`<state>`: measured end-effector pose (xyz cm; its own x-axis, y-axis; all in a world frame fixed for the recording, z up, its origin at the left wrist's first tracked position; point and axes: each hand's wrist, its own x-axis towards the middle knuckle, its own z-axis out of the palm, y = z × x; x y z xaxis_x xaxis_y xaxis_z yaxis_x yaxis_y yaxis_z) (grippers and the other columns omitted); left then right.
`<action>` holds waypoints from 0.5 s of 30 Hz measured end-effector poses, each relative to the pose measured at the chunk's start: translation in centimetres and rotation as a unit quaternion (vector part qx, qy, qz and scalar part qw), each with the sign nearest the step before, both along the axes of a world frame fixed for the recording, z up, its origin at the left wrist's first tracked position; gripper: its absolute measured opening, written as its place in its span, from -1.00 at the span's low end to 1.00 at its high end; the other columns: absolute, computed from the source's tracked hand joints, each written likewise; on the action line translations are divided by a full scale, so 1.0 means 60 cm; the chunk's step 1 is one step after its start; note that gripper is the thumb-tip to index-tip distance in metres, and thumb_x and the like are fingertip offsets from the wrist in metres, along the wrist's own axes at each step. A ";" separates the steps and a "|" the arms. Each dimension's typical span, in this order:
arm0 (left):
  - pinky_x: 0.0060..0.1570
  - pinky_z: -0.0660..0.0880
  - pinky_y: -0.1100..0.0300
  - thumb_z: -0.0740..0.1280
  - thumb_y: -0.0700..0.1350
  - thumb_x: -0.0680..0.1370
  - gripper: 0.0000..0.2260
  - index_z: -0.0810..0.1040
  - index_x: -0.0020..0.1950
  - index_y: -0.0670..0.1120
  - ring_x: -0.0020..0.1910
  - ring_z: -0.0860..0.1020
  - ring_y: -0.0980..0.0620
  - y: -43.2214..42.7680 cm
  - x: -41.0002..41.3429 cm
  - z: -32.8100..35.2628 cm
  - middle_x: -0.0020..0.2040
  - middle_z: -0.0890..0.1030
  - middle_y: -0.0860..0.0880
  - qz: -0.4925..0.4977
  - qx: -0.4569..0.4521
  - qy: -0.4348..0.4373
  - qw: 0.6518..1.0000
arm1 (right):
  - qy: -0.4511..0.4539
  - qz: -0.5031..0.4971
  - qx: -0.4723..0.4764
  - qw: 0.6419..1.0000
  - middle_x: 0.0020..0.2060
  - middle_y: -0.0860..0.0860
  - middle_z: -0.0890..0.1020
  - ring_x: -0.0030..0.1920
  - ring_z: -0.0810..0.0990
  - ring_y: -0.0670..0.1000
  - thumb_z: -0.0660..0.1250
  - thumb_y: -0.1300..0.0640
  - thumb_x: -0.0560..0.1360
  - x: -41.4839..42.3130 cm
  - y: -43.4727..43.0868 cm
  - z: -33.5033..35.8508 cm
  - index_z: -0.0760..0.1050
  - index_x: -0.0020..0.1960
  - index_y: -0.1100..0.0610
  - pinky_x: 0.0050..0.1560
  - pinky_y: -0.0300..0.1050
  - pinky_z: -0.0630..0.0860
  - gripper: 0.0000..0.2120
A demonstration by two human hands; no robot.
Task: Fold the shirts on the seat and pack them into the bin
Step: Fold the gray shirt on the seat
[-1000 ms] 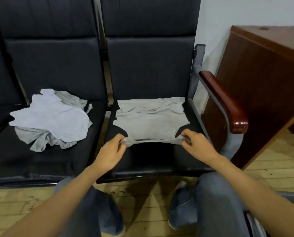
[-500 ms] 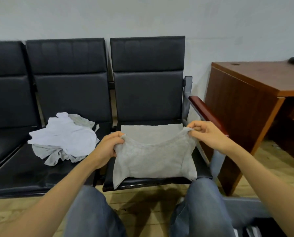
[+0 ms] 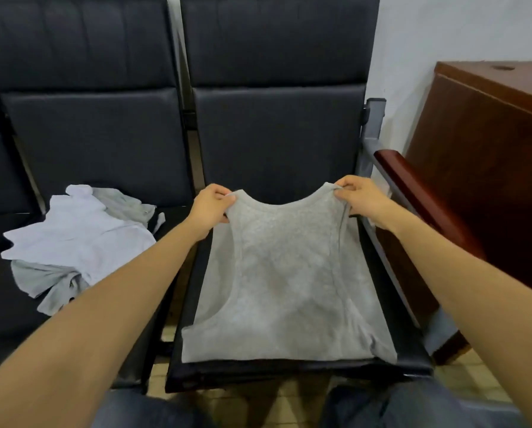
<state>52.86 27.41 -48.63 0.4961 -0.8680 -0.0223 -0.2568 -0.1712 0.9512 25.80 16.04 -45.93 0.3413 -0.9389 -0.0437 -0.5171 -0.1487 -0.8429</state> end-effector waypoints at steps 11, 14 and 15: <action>0.12 0.47 0.05 0.29 -0.16 0.56 -0.91 0.59 -0.07 -0.09 0.05 0.55 -0.13 -0.235 0.074 -0.293 0.01 0.62 -0.15 0.038 0.133 -0.253 0.958 | 0.140 -0.078 -0.030 0.987 0.02 0.14 0.61 0.08 0.56 0.11 0.26 0.18 0.57 0.099 -0.209 -0.308 0.53 0.08 0.18 0.07 -0.13 0.44 -0.86; 0.20 0.29 0.07 0.27 -0.05 0.59 -0.75 0.50 0.22 -0.13 0.22 0.40 -0.15 -0.228 0.066 -0.312 0.21 0.48 -0.16 0.059 0.120 -0.349 0.927 | 0.162 -0.084 -0.059 0.981 0.11 0.15 0.53 0.08 0.55 0.12 0.33 0.16 0.53 0.103 -0.217 -0.341 0.49 0.15 0.17 0.08 -0.09 0.46 -0.79; 0.24 0.25 0.06 0.26 -0.04 0.59 -0.70 0.46 0.26 -0.15 0.26 0.36 -0.15 -0.220 0.061 -0.308 0.24 0.45 -0.16 0.072 0.102 -0.348 0.929 | 0.166 -0.089 -0.073 0.979 0.17 0.16 0.48 0.13 0.52 0.12 0.34 0.15 0.53 0.103 -0.215 -0.343 0.46 0.21 0.17 0.12 -0.10 0.45 -0.73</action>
<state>56.49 14.21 -67.13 0.5633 -0.8038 0.1912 -0.7577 -0.4103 0.5076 31.97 3.13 -66.50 0.1620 -0.9867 0.0138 -0.7878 -0.1377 -0.6004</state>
